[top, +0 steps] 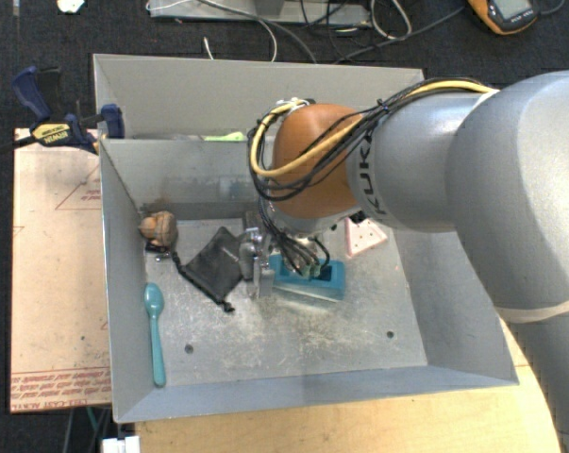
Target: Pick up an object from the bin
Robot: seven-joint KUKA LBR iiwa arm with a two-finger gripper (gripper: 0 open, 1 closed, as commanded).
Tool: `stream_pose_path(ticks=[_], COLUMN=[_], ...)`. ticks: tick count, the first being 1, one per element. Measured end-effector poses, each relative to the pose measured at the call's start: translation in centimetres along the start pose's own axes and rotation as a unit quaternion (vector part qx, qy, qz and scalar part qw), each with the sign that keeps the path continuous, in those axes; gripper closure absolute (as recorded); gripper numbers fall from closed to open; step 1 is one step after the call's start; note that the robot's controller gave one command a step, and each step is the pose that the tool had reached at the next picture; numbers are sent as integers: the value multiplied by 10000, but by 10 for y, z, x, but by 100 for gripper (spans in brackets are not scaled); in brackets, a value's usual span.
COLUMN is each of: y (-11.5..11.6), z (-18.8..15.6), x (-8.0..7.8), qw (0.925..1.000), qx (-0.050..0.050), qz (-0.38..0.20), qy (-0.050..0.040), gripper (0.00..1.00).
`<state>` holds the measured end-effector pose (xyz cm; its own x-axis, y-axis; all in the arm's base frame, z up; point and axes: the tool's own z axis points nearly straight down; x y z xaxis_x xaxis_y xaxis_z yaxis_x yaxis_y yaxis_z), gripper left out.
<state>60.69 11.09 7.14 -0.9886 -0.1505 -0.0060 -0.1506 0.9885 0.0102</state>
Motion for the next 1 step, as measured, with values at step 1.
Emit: stream_pose_path(ticks=[1], y=[-2], z=[-63], x=[1], qw=[10000], qx=[-6], qz=[33], qy=[34], gripper=[100])
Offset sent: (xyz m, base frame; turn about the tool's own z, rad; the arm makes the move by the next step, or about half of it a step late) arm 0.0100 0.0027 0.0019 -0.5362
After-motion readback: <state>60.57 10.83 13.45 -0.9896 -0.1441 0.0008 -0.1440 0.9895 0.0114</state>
